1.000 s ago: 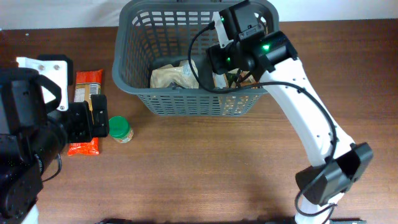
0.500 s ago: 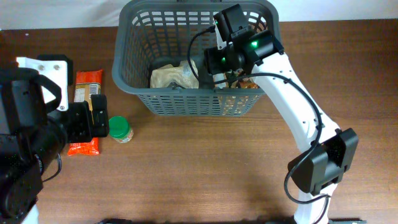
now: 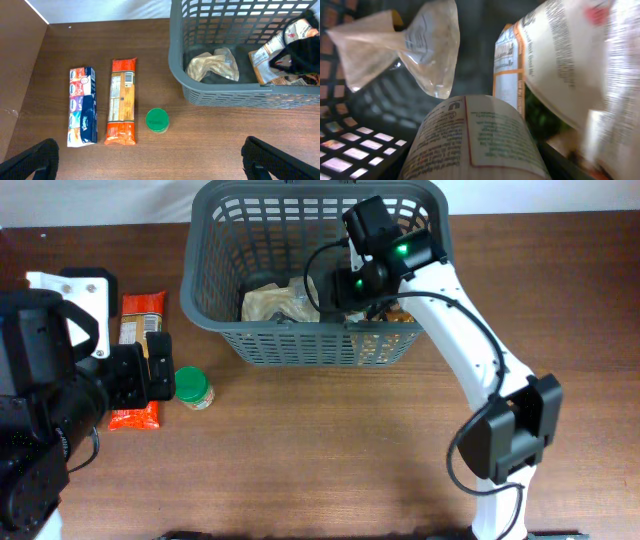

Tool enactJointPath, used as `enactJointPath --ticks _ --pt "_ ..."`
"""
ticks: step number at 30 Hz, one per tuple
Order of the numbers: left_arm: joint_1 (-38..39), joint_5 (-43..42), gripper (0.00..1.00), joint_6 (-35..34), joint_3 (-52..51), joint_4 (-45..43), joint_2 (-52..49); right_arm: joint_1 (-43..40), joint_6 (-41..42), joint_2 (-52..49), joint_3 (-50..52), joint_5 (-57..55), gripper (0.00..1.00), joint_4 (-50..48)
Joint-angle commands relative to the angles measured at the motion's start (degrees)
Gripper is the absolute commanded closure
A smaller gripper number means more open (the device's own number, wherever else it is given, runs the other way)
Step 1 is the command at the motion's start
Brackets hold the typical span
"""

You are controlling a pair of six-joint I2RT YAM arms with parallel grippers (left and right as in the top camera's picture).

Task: Pack container
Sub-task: 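Lower the jar into the basket, open the right gripper, withdraw right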

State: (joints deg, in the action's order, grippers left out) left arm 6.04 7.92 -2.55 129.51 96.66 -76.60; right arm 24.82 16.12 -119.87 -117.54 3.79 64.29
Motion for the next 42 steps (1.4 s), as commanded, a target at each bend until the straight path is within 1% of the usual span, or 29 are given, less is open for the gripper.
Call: enactJointPath --ticks 1,4,8,12,13,15,16,18,21,22,24,28,32,34,40,41,42 --pt "0.2 -0.63 0.01 0.87 -0.15 0.0 0.5 -0.2 0.28 -2.25 -0.98 3.04 0.95 -0.09" --pt "0.2 -0.63 0.01 0.87 -0.15 0.0 0.5 -0.2 0.28 -3.15 -0.98 3.32 0.95 0.04" --pt "0.2 -0.61 0.01 0.87 -0.15 0.0 0.5 -0.2 0.26 -3.58 -0.98 3.3 0.88 0.04" --pt "0.2 -0.63 0.01 0.87 -0.15 0.0 0.5 -0.2 0.26 -3.61 -0.98 3.26 0.86 0.07" --pt "0.2 -0.63 0.01 0.87 -0.15 0.0 0.5 -0.2 0.26 -3.61 -0.98 3.26 0.79 0.07" --pt "0.2 -0.63 0.01 0.87 -0.15 0.0 0.5 -0.15 0.26 -3.61 -0.98 3.26 0.57 0.07" --pt "0.2 -0.63 0.01 0.87 -0.15 0.0 0.5 -0.15 0.26 -3.61 -0.98 3.26 0.46 0.07" --pt "0.2 -0.63 0.01 0.87 -0.15 0.0 0.5 -0.15 0.28 -3.61 -0.98 3.28 0.19 0.09" --pt "0.2 -0.63 0.01 0.87 -0.15 0.0 0.5 -0.15 0.28 -3.61 -0.98 3.28 0.11 0.09" --pt "0.2 -0.63 0.01 0.87 -0.15 0.0 0.5 -0.15 0.28 -3.61 -0.98 3.3 0.04 0.09" --pt "0.2 -0.63 0.01 0.87 -0.15 0.0 0.5 -0.15 0.28 -3.61 -0.98 3.3 0.02 0.09" --pt "0.2 -0.61 0.01 0.87 -0.15 0.0 0.5 -0.15 0.28 -3.61 -1.14 3.34 0.0 0.17" --pt "0.2 -0.63 0.01 0.87 -0.15 0.0 0.5 -0.15 0.24 -3.61 -7.1 3.32 0.01 3.08" --pt "0.2 -0.61 0.01 0.87 -0.15 0.0 0.5 -0.2 0.22 -3.61 -11.91 3.32 0.01 4.83" --pt "0.2 -0.63 0.01 0.87 -0.15 0.0 0.5 -1.49 0.07 -3.61 -33.27 3.32 0.01 12.24" --pt "0.2 -0.63 0.01 0.87 -0.15 0.0 0.5 -2.58 0.09 -3.58 -40.52 3.32 0.01 14.6" --pt "0.2 -0.63 0.01 0.87 -0.15 0.0 0.5 -3.15 0.11 -3.58 -43.5 3.32 0.01 15.56"
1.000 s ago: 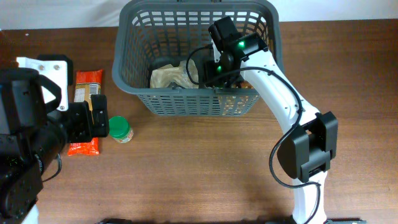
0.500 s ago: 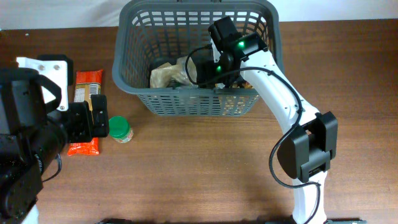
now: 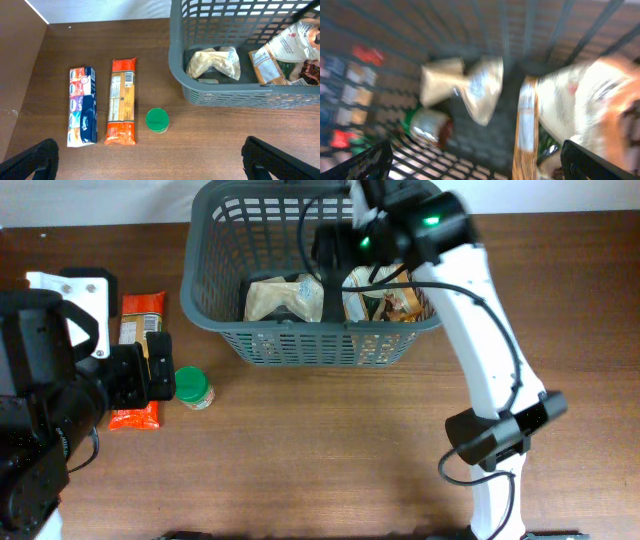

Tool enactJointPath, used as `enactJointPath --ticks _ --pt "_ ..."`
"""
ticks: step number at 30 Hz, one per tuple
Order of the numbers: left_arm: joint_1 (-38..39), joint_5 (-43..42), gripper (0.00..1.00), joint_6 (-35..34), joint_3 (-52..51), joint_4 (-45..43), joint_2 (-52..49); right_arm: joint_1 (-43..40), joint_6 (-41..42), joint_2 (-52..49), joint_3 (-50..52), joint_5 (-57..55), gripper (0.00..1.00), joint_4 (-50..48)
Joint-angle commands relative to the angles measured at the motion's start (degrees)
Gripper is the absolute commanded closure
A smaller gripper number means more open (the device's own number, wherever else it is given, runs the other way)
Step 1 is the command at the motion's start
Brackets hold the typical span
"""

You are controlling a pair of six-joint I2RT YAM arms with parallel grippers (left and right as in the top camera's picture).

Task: Pack container
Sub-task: 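Lower the jar into the basket, open the right gripper, withdraw right, then move the left gripper over the left green-lidded Knorr jar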

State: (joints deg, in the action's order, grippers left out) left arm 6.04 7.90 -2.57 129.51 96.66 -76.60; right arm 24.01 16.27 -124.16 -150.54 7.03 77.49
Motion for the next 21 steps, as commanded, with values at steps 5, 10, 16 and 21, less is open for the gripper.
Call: enactJointPath --ticks 5,10,16,21 --pt "0.2 -0.61 0.01 0.9 -0.15 -0.02 0.48 -9.99 0.59 1.55 -29.22 -0.15 0.01 10.91" --pt "0.2 -0.61 0.01 0.9 -0.15 -0.79 0.48 -19.74 0.74 5.31 -29.16 -0.17 0.01 17.22" --pt "0.2 -0.61 0.01 0.9 -0.15 -3.23 0.48 -31.15 0.33 6.67 -28.22 -0.13 0.01 19.82" --pt "0.2 -0.28 0.01 0.92 -0.15 -3.26 0.39 -37.73 0.31 7.93 -28.22 -1.9 0.01 19.85"
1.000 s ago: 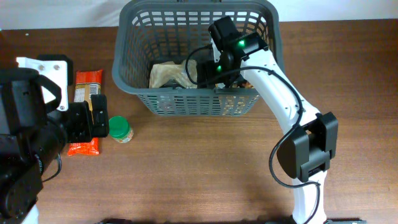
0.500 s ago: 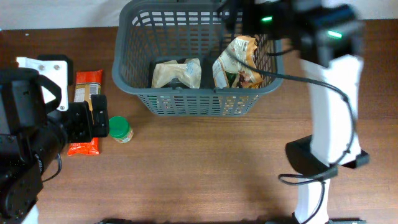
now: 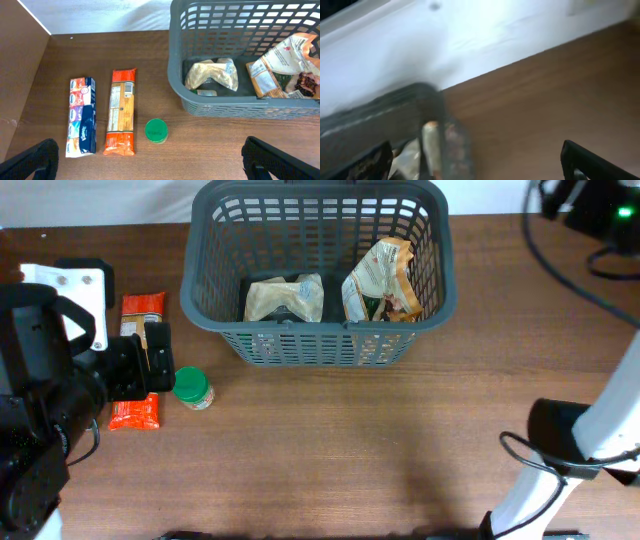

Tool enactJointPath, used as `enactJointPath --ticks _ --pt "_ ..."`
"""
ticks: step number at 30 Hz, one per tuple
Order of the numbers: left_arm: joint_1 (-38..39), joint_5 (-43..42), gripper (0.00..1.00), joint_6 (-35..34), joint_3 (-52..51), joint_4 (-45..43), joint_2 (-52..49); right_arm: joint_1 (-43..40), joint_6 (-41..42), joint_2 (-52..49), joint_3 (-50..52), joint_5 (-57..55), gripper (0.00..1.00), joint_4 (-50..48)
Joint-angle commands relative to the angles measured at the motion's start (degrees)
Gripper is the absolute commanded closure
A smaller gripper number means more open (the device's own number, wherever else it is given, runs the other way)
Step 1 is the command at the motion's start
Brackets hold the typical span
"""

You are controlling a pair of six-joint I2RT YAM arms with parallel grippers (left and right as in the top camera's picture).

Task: Pack container
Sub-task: 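Move the left gripper over the left green-lidded Knorr jar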

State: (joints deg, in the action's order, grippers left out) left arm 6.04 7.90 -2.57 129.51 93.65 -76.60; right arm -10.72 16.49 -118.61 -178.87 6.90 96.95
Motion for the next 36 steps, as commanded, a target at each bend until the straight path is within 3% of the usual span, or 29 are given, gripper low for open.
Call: enactJointPath --ticks 1,9,12,23,28,31,36 --pt "0.2 0.31 0.01 0.92 -0.15 -0.31 0.24 -4.26 0.11 2.51 0.17 -4.26 0.01 0.39" --pt "0.2 2.03 0.01 -0.68 -0.15 -0.44 -3.23 -10.64 0.68 2.54 3.45 -14.32 0.01 0.39" --pt "0.2 4.61 0.01 -4.31 -0.15 -0.39 -5.55 -12.48 2.05 2.54 7.63 -14.23 0.01 0.39" --pt "-0.07 4.33 0.01 -4.26 -0.15 -2.45 -10.71 -14.1 0.04 2.54 17.77 -14.08 0.01 0.37" --pt "-7.23 -2.49 0.01 -11.87 -0.5 3.06 -13.42 -14.12 0.04 2.54 17.94 -15.93 0.01 0.35" --pt "-12.44 -11.91 0.01 -11.76 -2.21 3.04 -13.4 -14.12 0.07 2.54 17.94 -17.55 0.01 0.35" --pt "-18.32 -14.19 0.01 -7.15 -6.38 3.04 -13.29 -14.12 0.07 2.51 17.94 -18.12 0.01 0.35"
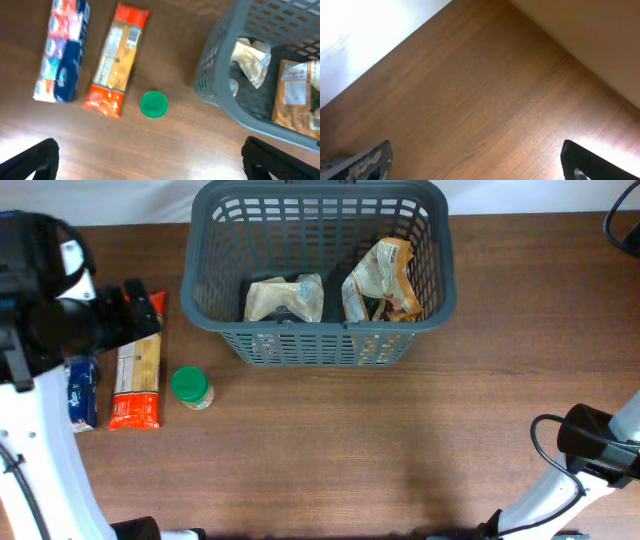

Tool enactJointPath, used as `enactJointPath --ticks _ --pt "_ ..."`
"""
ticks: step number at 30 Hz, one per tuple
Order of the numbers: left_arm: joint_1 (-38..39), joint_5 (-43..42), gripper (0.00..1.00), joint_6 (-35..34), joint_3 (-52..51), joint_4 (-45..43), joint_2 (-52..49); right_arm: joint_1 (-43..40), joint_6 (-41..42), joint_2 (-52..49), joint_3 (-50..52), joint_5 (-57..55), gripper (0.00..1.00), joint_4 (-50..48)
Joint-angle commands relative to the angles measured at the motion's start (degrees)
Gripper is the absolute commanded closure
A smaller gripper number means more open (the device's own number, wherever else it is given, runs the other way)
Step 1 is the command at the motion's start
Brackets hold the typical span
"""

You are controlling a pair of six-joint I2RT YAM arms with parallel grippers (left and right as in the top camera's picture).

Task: Pack container
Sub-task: 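Move the left gripper over the left green-lidded Knorr jar, then lower the left gripper around the Knorr jar and grasp it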

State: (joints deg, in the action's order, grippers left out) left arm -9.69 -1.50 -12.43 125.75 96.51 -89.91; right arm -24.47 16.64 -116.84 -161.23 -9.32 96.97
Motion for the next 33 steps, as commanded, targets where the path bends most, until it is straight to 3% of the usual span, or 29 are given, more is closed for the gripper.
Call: enactJointPath --ticks 1,8,23,33 --pt "-3.17 -5.01 0.01 3.37 -4.22 0.2 0.02 -0.37 -0.09 0.74 0.31 -1.9 0.01 0.33" --pt "-3.61 -6.67 0.01 10.67 -18.51 -2.1 0.02 -0.35 -0.09 0.74 0.31 -1.88 0.01 0.33" --pt "-3.58 -6.71 0.01 12.07 -47.41 -26.43 0.0 -0.35 -0.09 0.74 0.31 -1.88 0.01 0.33" --pt "-3.58 -6.69 0.01 11.61 -50.88 -29.66 -2.16 -0.35 -0.09 0.74 0.31 -1.88 0.01 0.33"
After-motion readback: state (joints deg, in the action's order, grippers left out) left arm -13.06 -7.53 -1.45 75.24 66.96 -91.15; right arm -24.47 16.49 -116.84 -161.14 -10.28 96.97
